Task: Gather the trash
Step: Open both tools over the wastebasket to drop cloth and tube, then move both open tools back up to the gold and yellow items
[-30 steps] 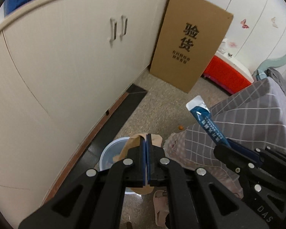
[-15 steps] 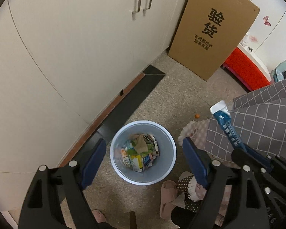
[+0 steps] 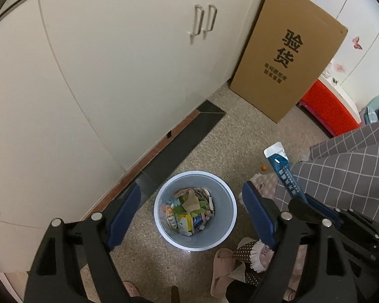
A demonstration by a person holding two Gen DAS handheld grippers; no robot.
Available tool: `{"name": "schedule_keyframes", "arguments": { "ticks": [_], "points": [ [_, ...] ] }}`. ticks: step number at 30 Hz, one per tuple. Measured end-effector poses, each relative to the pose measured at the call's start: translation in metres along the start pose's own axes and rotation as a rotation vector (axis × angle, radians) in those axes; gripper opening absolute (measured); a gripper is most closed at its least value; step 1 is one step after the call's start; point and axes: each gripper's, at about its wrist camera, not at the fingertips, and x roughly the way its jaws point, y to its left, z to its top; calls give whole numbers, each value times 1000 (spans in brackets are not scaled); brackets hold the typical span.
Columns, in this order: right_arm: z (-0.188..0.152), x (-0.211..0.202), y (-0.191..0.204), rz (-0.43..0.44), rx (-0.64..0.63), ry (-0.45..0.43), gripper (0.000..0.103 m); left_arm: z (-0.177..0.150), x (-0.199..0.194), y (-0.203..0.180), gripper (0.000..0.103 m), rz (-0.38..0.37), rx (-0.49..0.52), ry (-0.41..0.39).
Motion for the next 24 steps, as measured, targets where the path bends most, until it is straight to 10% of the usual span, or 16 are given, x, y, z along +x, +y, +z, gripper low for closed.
{"name": "schedule_keyframes", "arguments": {
  "ticks": [4, 15, 24],
  "points": [
    [2, 6, 1, 6, 28, 2, 53, -1, -8, 8, 80, 54, -25, -27],
    [11, -86, -10, -21, 20, -166, 53, 3, -54, -2, 81, 35, -34, -114],
    [8, -208, -78, -73, 58, -363, 56, 7, -131, -94, 83, -133, 68, -245]
  ]
}}
